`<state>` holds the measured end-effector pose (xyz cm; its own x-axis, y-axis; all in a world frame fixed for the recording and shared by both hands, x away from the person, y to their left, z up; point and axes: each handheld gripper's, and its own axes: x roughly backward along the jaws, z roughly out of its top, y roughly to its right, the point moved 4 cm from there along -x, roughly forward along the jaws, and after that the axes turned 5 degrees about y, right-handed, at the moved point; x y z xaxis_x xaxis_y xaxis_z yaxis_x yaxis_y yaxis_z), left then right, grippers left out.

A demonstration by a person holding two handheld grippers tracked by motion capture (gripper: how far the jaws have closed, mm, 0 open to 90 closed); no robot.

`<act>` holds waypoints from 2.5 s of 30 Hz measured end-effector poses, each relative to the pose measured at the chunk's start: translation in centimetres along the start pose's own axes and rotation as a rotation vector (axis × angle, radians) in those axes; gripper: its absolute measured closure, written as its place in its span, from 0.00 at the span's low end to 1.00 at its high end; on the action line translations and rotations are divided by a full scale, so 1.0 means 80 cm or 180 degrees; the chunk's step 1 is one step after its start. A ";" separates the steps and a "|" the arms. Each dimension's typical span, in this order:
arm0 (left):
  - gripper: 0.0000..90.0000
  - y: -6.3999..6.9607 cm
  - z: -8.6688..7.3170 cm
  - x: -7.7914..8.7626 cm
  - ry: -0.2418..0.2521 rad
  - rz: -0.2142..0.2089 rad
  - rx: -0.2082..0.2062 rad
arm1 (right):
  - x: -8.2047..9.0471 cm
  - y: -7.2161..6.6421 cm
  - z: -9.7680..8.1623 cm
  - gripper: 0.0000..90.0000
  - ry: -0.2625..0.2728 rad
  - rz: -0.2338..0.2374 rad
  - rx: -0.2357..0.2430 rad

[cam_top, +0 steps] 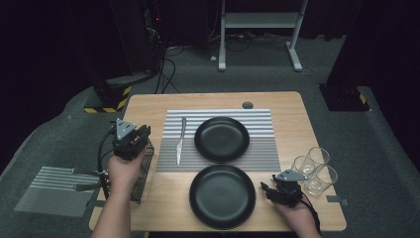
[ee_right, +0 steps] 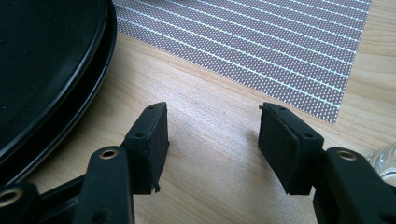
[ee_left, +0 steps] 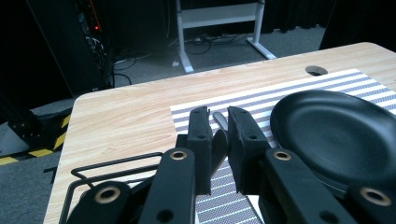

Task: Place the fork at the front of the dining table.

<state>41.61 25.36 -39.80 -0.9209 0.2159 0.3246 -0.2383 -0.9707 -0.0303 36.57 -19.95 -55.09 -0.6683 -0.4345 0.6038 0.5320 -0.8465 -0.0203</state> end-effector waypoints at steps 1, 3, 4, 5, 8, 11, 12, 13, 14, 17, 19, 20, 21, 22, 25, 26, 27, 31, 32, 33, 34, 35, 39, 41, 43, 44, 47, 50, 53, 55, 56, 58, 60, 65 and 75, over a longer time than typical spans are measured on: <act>0.88 0.000 0.000 0.000 0.0010 -0.0006 0.0037 | 0.000 -0.001 0.000 0.47 -0.0004 0.0002 -0.0015; 0.87 -0.001 0.000 0.000 -0.0005 -0.0006 0.0030 | 0.000 -0.001 0.000 0.47 -0.0004 0.0002 -0.0018; 0.86 0.000 -0.001 -0.001 0.0007 -0.0003 0.0029 | 0.000 -0.001 0.000 0.47 -0.0004 0.0002 -0.0018; 0.85 0.000 -0.001 -0.001 0.0008 0.0003 0.0012 | 0.000 -0.001 0.000 0.47 -0.0004 0.0003 -0.0018; 0.82 0.003 -0.002 -0.002 0.0001 0.0034 0.0082 | 0.000 0.000 0.000 0.47 0.0002 0.0006 -0.0009; 0.82 0.001 -0.002 -0.003 -0.0082 0.0049 -0.0059 | 0.000 0.000 0.000 0.47 0.0001 0.0003 -0.0004; 0.82 0.001 -0.003 -0.004 -0.0095 0.0051 -0.0069 | 0.000 0.000 0.000 0.47 0.0001 0.0002 -0.0005; 0.84 0.004 -0.003 -0.004 -0.0081 0.0055 0.0013 | 0.000 0.000 0.000 0.47 0.0001 0.0003 -0.0006; 0.86 0.002 -0.002 -0.003 -0.0081 0.0061 -0.0082 | 0.000 0.000 0.000 0.47 -0.0002 0.0010 -0.0028; 0.88 0.002 -0.002 -0.003 -0.0069 0.0105 -0.0120 | 0.000 0.000 0.000 0.47 -0.0002 0.0011 -0.0028; 0.88 0.002 -0.002 -0.002 -0.0075 0.0106 -0.0095 | 0.000 0.000 0.000 0.47 -0.0002 0.0011 -0.0030; 0.88 0.002 -0.001 -0.003 -0.0052 0.0113 -0.0070 | 0.000 0.000 0.000 0.47 0.0001 0.0009 -0.0014; 0.88 0.001 0.000 -0.002 -0.0053 0.0119 -0.0038 | 0.000 0.000 0.000 0.47 0.0001 0.0010 -0.0016; 0.88 0.000 0.001 -0.001 -0.0064 0.0126 -0.0046 | 0.000 0.000 0.000 0.47 0.0002 0.0012 -0.0017; 0.89 -0.002 0.002 0.000 -0.0104 0.0128 -0.0047 | 0.000 0.001 0.000 0.47 0.0000 0.0021 -0.0002; 0.89 -0.002 0.003 0.000 -0.0082 0.0147 -0.0023 | 0.000 0.001 0.000 0.47 0.0002 0.0018 -0.0010; 0.89 -0.002 0.003 0.001 -0.0100 0.0156 -0.0055 | 0.000 0.001 0.000 0.47 0.0002 0.0019 -0.0011; 0.91 -0.003 0.004 0.002 -0.0130 0.0149 -0.0030 | 0.000 0.001 0.000 0.47 0.0005 0.0021 -0.0009; 0.91 -0.004 0.005 0.002 -0.0141 0.0154 -0.0075 | 0.000 0.001 0.000 0.47 0.0004 0.0022 -0.0009; 0.91 -0.004 0.005 0.002 -0.0125 0.0169 -0.0062 | 0.000 0.001 0.000 0.47 0.0005 0.0023 -0.0011; 0.91 -0.003 0.005 0.003 -0.0149 0.0155 -0.0007 | 0.000 0.001 0.000 0.47 0.0005 0.0025 -0.0010; 0.91 -0.004 0.005 0.004 -0.0137 0.0159 -0.0036 | 0.000 0.001 0.000 0.47 0.0004 0.0026 -0.0014; 0.92 -0.009 0.007 0.010 -0.0145 0.0186 -0.0104 | 0.000 0.001 0.000 0.47 0.0002 0.0026 -0.0002; 0.92 -0.012 0.007 0.015 -0.0125 0.0210 -0.0111 | 0.000 0.001 0.000 0.47 0.0004 0.0023 -0.0006; 0.93 -0.013 0.007 0.020 -0.0104 0.0238 -0.0123 | 0.000 0.001 0.000 0.47 0.0003 0.0026 -0.0001; 0.93 -0.014 0.007 0.023 -0.0092 0.0244 -0.0132 | 0.000 0.001 0.000 0.47 0.0004 0.0024 -0.0011; 0.94 -0.021 0.005 0.032 -0.0057 0.0271 -0.0172 | 0.000 0.001 0.000 0.47 0.0002 0.0024 0.0000; 0.94 -0.026 0.003 0.040 -0.0017 0.0283 -0.0142 | 0.000 0.001 0.000 0.47 0.0001 0.0022 -0.0001; 0.94 -0.029 0.001 0.045 0.0027 0.0311 -0.0031 | 0.000 0.001 0.000 0.47 0.0004 0.0016 -0.0005; 0.94 -0.034 -0.001 0.049 0.0068 0.0342 -0.0107 | 0.000 0.000 0.000 0.47 0.0001 0.0014 -0.0017; 0.95 -0.035 -0.002 0.050 0.0100 0.0355 -0.0087 | 0.000 0.001 0.000 0.47 0.0004 0.0014 -0.0006; 0.95 -0.038 -0.004 0.053 0.0130 0.0360 -0.0064 | 0.000 0.001 0.000 0.47 0.0003 0.0014 -0.0007; 0.95 -0.040 -0.005 0.054 0.0135 0.0354 -0.0038 | 0.000 0.001 0.000 0.47 0.0004 0.0014 -0.0006; 0.94 -0.042 -0.008 0.053 0.0137 0.0370 -0.0078 | 0.000 0.000 0.000 0.47 0.0002 0.0010 -0.0015; 0.94 -0.041 -0.014 0.048 0.0122 0.0390 -0.0086 | 0.000 0.001 0.000 0.47 0.0003 0.0013 -0.0009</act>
<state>38.51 29.52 -39.47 -0.9546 0.1001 0.2806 -0.1309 -0.9870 -0.0933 36.62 -20.01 -55.08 -0.6667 -0.4383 0.6028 0.5333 -0.8455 -0.0250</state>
